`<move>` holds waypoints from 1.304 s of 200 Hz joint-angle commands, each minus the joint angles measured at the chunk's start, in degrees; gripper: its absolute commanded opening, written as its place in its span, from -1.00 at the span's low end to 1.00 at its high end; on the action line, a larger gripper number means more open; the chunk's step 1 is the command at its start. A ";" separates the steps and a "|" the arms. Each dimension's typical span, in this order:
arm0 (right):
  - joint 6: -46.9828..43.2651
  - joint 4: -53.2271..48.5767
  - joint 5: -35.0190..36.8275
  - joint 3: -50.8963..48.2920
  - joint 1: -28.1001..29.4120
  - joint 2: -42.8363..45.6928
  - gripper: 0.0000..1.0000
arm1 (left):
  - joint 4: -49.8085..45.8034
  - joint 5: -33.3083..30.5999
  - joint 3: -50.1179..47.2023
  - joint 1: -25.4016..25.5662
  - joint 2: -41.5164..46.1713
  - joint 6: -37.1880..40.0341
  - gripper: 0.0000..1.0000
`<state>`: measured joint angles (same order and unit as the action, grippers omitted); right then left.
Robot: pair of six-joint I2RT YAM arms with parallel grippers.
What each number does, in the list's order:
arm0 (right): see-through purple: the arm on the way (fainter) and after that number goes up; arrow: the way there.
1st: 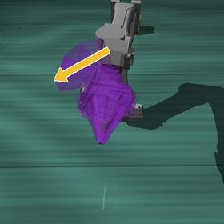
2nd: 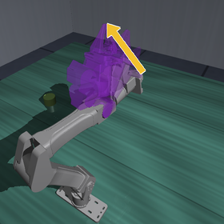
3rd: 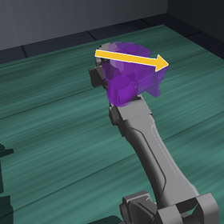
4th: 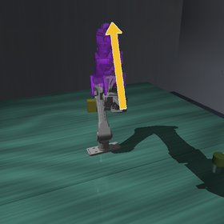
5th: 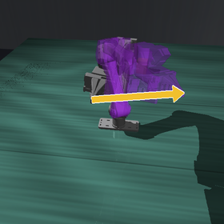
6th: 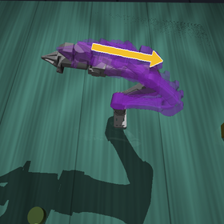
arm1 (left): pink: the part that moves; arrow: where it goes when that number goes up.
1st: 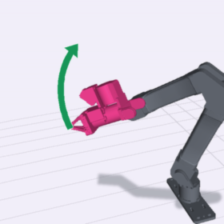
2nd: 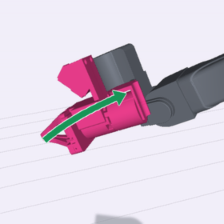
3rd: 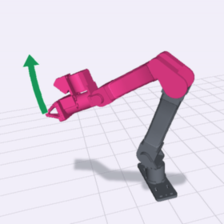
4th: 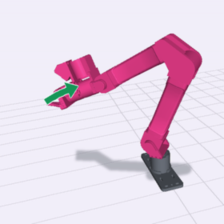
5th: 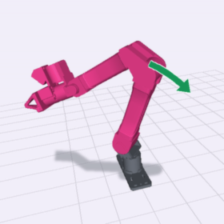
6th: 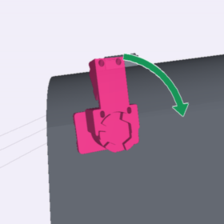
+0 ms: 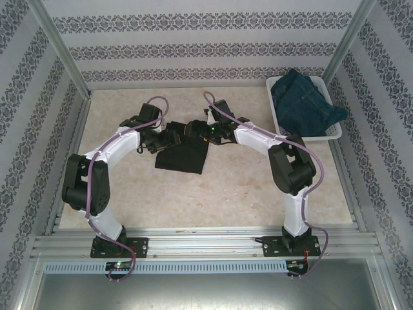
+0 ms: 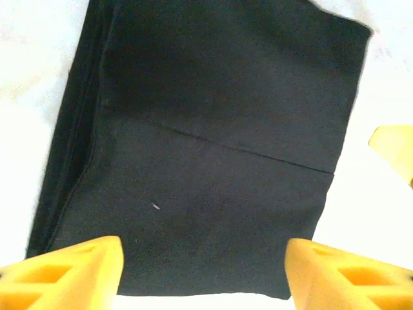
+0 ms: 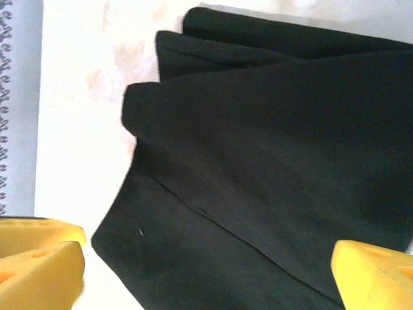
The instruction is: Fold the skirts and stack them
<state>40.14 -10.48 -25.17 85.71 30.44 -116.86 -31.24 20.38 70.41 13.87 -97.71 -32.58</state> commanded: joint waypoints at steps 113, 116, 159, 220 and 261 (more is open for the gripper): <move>24.71 22.28 14.93 -17.23 6.77 1.97 0.95 | -1.14 -6.94 4.33 -1.75 -13.05 8.09 0.53; 26.16 23.33 16.56 -18.56 7.58 2.96 0.95 | -1.71 -7.55 5.85 -1.77 -13.63 8.72 0.54; 26.26 23.90 29.15 -22.91 12.56 12.55 0.96 | -6.97 -10.01 17.10 -1.74 -9.38 9.29 0.85; -7.51 9.73 5.55 -14.99 0.52 9.39 0.89 | 12.02 2.33 -7.03 0.84 7.05 -12.99 1.00; -16.89 -3.38 -8.26 -1.66 -4.08 -1.85 0.04 | 29.08 8.12 -18.26 3.21 6.16 -22.82 1.00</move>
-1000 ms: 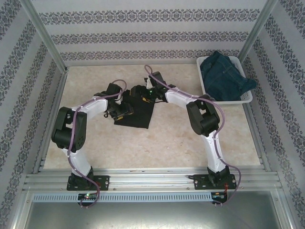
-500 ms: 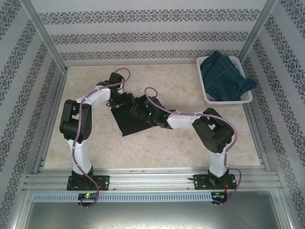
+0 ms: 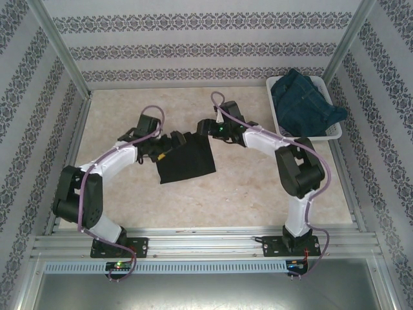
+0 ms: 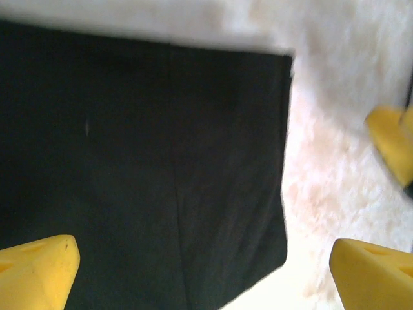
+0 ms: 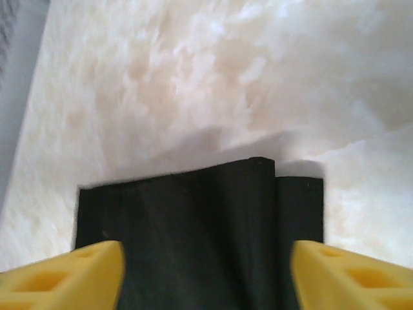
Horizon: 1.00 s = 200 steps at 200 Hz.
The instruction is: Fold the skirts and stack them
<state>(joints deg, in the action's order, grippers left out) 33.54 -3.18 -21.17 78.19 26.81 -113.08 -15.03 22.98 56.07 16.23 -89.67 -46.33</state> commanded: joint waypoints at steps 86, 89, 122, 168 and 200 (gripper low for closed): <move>2.23 -2.18 1.93 1.48 4.57 -0.88 -0.71 | 8.00 4.52 -4.99 -0.05 -7.62 -1.93 1.00; 2.15 -1.76 1.02 1.41 4.91 -0.69 -0.73 | 7.45 4.27 -4.60 -0.02 -7.03 -1.36 1.00; 5.17 -0.16 -5.07 4.08 7.26 -5.23 -1.00 | 2.13 0.94 -2.01 -0.92 -5.22 3.26 1.00; 13.32 -4.48 3.94 6.45 6.88 -12.23 -1.00 | -2.62 -0.61 -1.55 -2.66 -8.43 4.97 1.00; 15.27 -5.73 4.45 4.68 6.80 -13.29 -1.00 | -4.22 3.90 0.55 -4.41 -5.46 9.54 1.00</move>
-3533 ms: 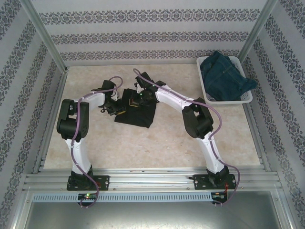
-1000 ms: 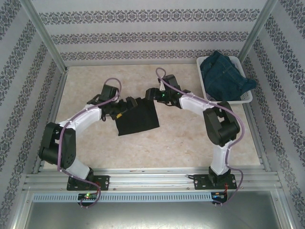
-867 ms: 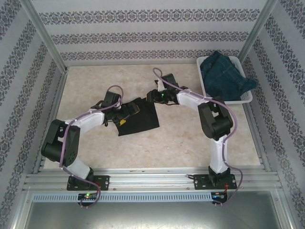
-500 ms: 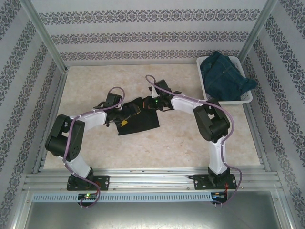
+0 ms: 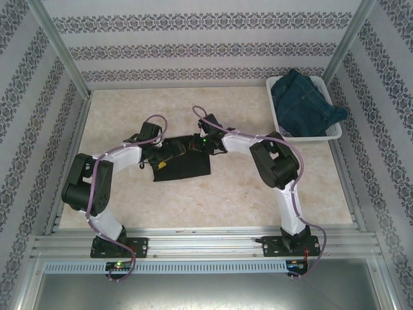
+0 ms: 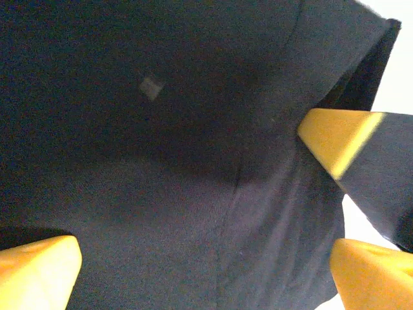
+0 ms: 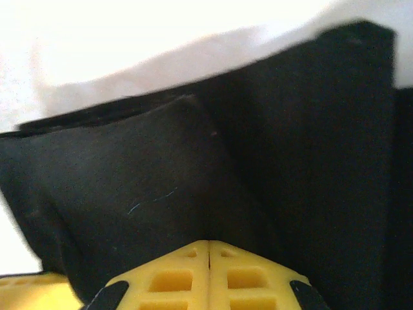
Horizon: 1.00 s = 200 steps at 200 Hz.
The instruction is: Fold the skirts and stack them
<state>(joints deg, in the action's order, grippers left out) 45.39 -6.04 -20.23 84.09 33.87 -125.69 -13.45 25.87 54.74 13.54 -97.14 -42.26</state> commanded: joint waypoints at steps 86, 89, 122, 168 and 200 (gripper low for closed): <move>5.64 -0.25 3.71 -3.15 0.46 0.71 -1.00 | -24.07 -10.72 10.95 -8.66 -0.53 20.79 0.40; 5.67 -0.23 3.71 -3.15 0.46 0.71 -1.00 | -24.05 -10.43 11.19 -8.70 -1.07 20.76 0.36; 6.47 0.82 3.64 -3.93 0.50 0.57 -1.00 | -22.29 -5.42 12.19 -8.62 -6.16 20.98 0.10; 7.04 1.38 3.18 -4.38 0.83 0.34 -1.00 | -20.55 -0.24 12.43 -8.14 -9.99 20.90 -0.31; 7.56 2.08 3.04 -4.53 0.86 0.40 -1.00 | -21.81 -4.97 13.77 -8.00 -8.99 20.46 -0.80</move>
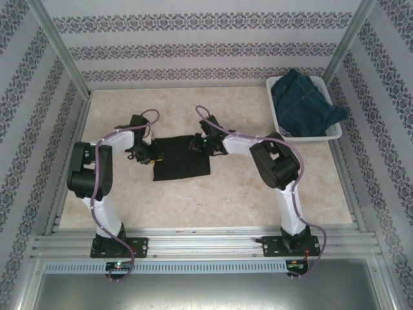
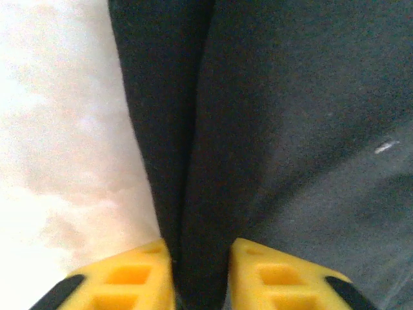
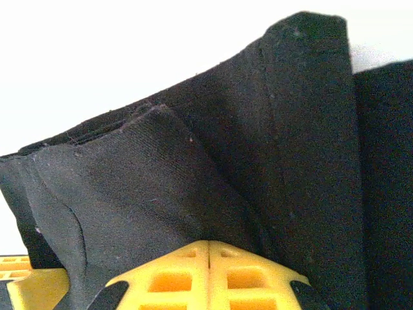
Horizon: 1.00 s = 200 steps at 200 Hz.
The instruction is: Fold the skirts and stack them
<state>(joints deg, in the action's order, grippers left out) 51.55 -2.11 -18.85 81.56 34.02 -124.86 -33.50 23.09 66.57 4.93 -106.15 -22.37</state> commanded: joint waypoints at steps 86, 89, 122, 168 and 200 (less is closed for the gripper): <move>-7.58 -3.78 11.54 -11.53 -7.02 26.96 0.45 | -8.89 -18.63 16.37 -1.07 -10.03 4.48 -1.00; -8.04 -4.44 12.55 -12.10 -7.54 28.05 0.58 | -9.13 -19.25 17.53 -1.30 -10.92 5.01 -1.00; -12.70 -6.11 25.83 -20.10 -11.93 44.51 0.95 | -14.03 -22.46 33.58 -5.95 -20.20 14.04 -1.00; -17.49 -11.75 37.05 -26.39 -15.45 60.55 0.96 | -21.06 -22.14 57.36 -15.05 -30.93 23.04 -1.00; -18.52 -13.27 36.28 -28.46 -17.89 64.51 0.95 | -26.29 -20.54 74.83 -18.34 -40.14 29.50 -1.00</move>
<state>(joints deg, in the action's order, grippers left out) 35.57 -11.86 14.35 54.96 17.43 -62.28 -52.25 2.35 131.50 -11.33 -141.23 -1.04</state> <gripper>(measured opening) 0.978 0.066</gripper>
